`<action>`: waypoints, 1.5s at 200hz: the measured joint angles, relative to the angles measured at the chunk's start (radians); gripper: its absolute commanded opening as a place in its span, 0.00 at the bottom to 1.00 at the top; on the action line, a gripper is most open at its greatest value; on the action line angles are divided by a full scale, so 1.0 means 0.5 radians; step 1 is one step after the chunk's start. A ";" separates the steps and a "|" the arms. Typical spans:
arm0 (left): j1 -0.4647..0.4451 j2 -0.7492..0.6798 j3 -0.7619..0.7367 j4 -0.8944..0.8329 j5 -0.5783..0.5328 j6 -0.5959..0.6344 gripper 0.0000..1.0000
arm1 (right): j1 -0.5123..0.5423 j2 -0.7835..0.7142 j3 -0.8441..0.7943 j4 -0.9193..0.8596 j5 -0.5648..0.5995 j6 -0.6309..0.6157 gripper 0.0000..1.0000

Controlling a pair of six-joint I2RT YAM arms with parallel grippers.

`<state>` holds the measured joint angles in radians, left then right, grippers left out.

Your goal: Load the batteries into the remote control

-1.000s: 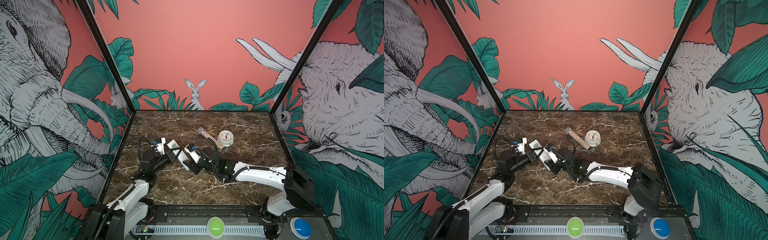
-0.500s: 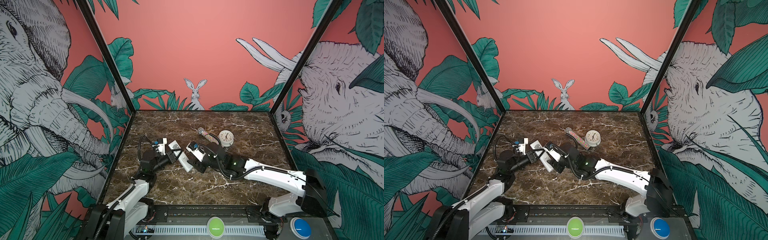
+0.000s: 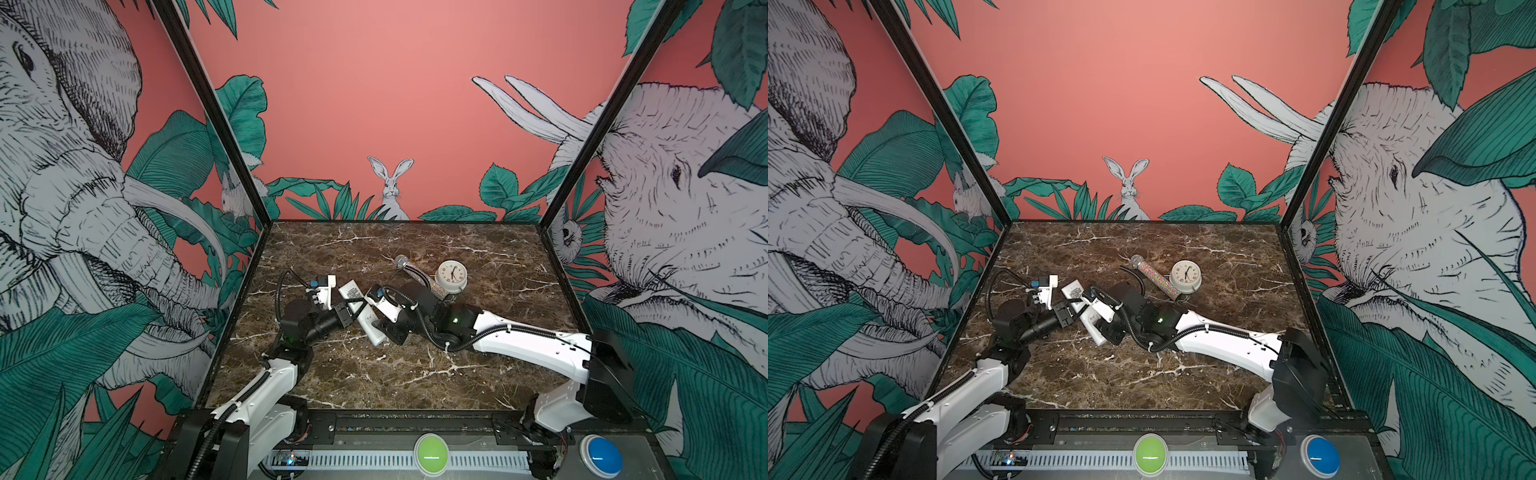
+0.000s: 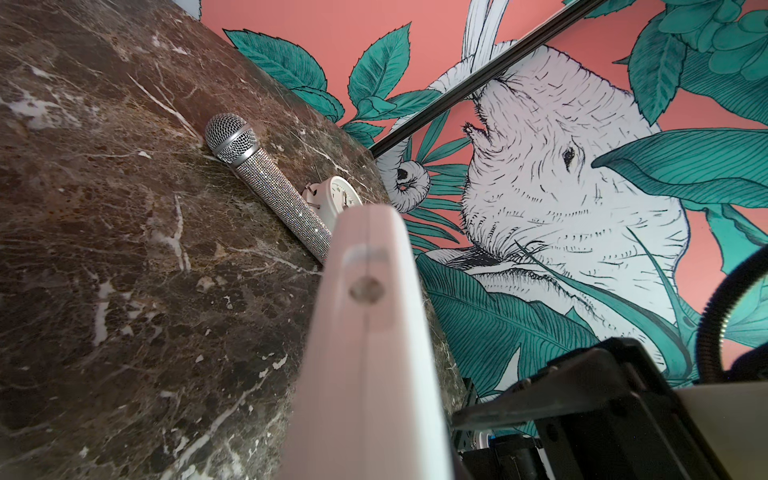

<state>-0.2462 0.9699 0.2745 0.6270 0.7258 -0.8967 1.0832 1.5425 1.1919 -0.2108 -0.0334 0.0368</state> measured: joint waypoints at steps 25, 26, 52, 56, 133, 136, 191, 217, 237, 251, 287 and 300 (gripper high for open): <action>0.000 -0.006 0.000 0.000 0.008 0.000 0.00 | -0.022 0.020 0.000 -0.009 0.002 0.004 0.47; 0.000 -0.006 0.000 0.000 0.009 0.000 0.00 | -0.023 0.020 0.000 -0.010 0.002 0.005 0.48; 0.000 -0.008 0.000 0.000 0.021 0.000 0.00 | -0.056 0.024 0.000 -0.009 0.001 0.019 0.47; 0.000 -0.008 0.000 0.000 0.023 0.000 0.00 | -0.060 0.025 0.000 -0.008 0.001 0.024 0.47; 0.000 -0.008 0.000 0.000 0.031 0.000 0.00 | -0.076 0.066 0.000 0.031 -0.047 0.047 0.47; 0.000 -0.008 0.000 0.000 0.031 0.001 0.00 | -0.076 0.066 0.000 0.034 -0.050 0.047 0.47; 0.005 -0.008 0.000 -0.031 0.021 0.018 0.00 | -0.076 0.138 0.020 0.062 -0.071 0.077 0.46; 0.010 -0.007 0.000 -0.065 -0.013 0.038 0.00 | -0.082 0.179 0.042 0.063 -0.071 0.102 0.46; 0.013 -0.007 0.000 -0.085 -0.027 0.050 0.00 | -0.088 0.199 0.050 0.067 -0.077 0.130 0.46; 0.013 -0.007 0.000 -0.098 -0.033 0.053 0.00 | -0.088 0.201 0.050 0.066 -0.083 0.137 0.46; 0.012 -0.011 0.000 -0.123 -0.051 0.054 0.00 | -0.089 0.198 0.050 0.063 -0.101 0.145 0.55; 0.011 -0.023 0.000 -0.138 -0.063 0.053 0.00 | -0.091 0.195 0.049 0.062 -0.117 0.146 0.63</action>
<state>-0.2409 0.9585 0.2745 0.5579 0.6941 -0.8700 1.0378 1.6398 1.2163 -0.1799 -0.0921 0.1097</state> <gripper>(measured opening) 0.212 0.576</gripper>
